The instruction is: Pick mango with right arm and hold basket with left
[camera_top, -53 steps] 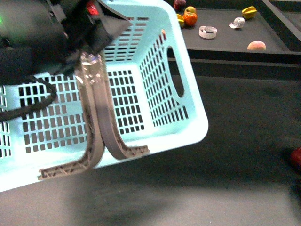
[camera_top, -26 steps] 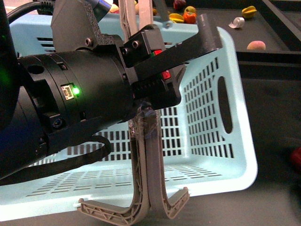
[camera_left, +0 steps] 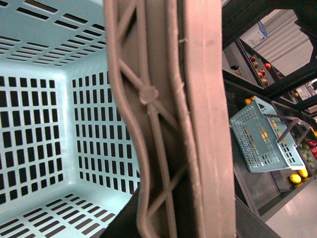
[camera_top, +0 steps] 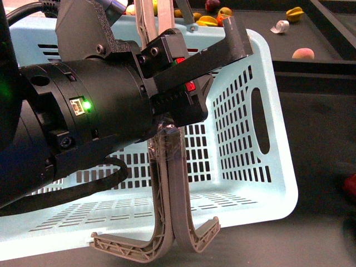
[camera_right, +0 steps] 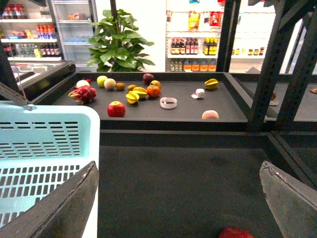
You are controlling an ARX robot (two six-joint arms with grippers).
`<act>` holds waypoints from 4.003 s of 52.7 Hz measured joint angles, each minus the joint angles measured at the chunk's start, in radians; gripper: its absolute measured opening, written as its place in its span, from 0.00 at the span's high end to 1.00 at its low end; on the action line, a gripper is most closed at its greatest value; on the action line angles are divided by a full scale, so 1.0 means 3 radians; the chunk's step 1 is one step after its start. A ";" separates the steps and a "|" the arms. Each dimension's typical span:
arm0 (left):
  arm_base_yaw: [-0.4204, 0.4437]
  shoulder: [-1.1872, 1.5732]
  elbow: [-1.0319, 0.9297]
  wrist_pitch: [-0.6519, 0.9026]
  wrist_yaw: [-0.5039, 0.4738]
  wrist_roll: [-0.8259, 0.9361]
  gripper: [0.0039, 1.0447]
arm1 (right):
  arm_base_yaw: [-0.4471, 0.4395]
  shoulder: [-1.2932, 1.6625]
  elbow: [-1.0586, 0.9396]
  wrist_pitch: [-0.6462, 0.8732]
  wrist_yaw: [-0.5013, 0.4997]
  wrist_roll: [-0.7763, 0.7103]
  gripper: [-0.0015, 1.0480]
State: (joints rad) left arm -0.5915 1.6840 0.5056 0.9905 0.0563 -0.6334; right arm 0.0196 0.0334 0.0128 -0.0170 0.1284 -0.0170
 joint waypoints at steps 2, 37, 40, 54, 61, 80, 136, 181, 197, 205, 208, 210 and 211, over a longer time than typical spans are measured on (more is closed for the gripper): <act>-0.0004 0.0000 0.0003 0.0000 0.0015 0.0000 0.85 | -0.0013 0.0139 0.0000 0.0057 0.0237 -0.0009 0.08; -0.0001 0.0000 0.0004 0.0000 -0.0004 -0.0010 0.85 | -0.2026 0.6163 0.0950 0.3457 -0.0581 -0.0117 0.08; -0.0001 0.0000 0.0004 0.0000 -0.0005 -0.0009 0.85 | -0.2051 0.6603 0.1108 0.3563 -0.0547 -0.0056 0.08; 0.0000 0.0000 0.0004 0.0000 -0.0015 -0.0008 0.85 | -0.2061 0.7842 0.1900 0.3311 -0.0378 0.0197 0.08; 0.0000 0.0000 0.0004 0.0000 -0.0022 -0.0008 0.85 | -0.2015 0.8181 0.2332 0.3112 -0.0273 0.0306 0.08; 0.0000 0.0000 0.0004 0.0000 -0.0009 -0.0009 0.85 | -0.1872 0.8593 0.3070 0.2701 -0.0095 0.0426 0.08; 0.0000 0.0000 0.0004 0.0000 -0.0013 -0.0009 0.85 | -0.1929 0.9098 0.3511 0.2536 0.0365 0.0526 0.20; -0.0001 0.0000 0.0004 0.0000 -0.0014 -0.0008 0.85 | -0.1314 0.6115 0.2252 0.2168 -0.1188 0.1244 0.45; -0.0001 0.0000 0.0004 0.0000 -0.0011 -0.0009 0.85 | -0.0168 0.5069 0.2163 0.1846 -0.1213 0.1282 0.45; -0.0001 0.0000 0.0004 0.0000 -0.0013 -0.0008 0.85 | 0.0429 0.5158 0.2275 0.1788 -0.1039 0.1268 0.45; -0.0001 0.0000 0.0004 0.0000 -0.0013 -0.0008 0.85 | 0.0654 0.5289 0.2391 0.1769 -0.0951 0.1268 0.45; -0.0001 0.0000 0.0004 0.0000 -0.0013 -0.0009 0.85 | 0.0781 0.5393 0.2478 0.1764 -0.0927 0.1265 0.45; -0.0001 0.0000 0.0004 0.0000 -0.0013 -0.0009 0.85 | 0.0834 0.5442 0.2519 0.1759 -0.0919 0.1264 0.45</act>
State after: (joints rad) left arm -0.5919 1.6840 0.5068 0.9905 0.0525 -0.6361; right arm 0.2699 1.6661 0.7685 0.5106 -0.1474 0.3622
